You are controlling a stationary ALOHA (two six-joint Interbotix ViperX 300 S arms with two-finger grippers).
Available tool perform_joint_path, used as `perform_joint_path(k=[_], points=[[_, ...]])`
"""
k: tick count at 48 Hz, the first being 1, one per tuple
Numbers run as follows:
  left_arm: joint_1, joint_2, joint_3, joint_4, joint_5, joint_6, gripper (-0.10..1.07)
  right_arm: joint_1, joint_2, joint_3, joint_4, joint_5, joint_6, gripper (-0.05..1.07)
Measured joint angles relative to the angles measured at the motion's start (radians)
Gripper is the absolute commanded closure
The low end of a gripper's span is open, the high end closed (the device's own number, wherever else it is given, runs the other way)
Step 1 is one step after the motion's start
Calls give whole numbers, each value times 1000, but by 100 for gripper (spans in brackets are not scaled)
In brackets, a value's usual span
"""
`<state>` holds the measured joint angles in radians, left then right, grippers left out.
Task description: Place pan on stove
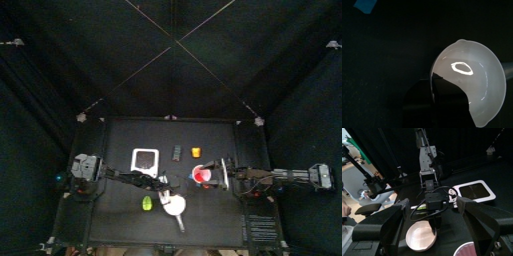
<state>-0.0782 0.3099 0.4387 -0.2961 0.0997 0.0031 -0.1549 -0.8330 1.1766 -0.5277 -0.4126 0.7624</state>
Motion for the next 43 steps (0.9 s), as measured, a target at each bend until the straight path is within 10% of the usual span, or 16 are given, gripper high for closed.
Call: perform_joint_path(k=[26, 43], points=[[71, -235, 147, -25, 44, -3, 72, -11, 0, 2, 3, 2, 2, -1], [311, -543, 416, -28, 52, -2, 72, -17, 0, 2, 11, 0, 2, -1]])
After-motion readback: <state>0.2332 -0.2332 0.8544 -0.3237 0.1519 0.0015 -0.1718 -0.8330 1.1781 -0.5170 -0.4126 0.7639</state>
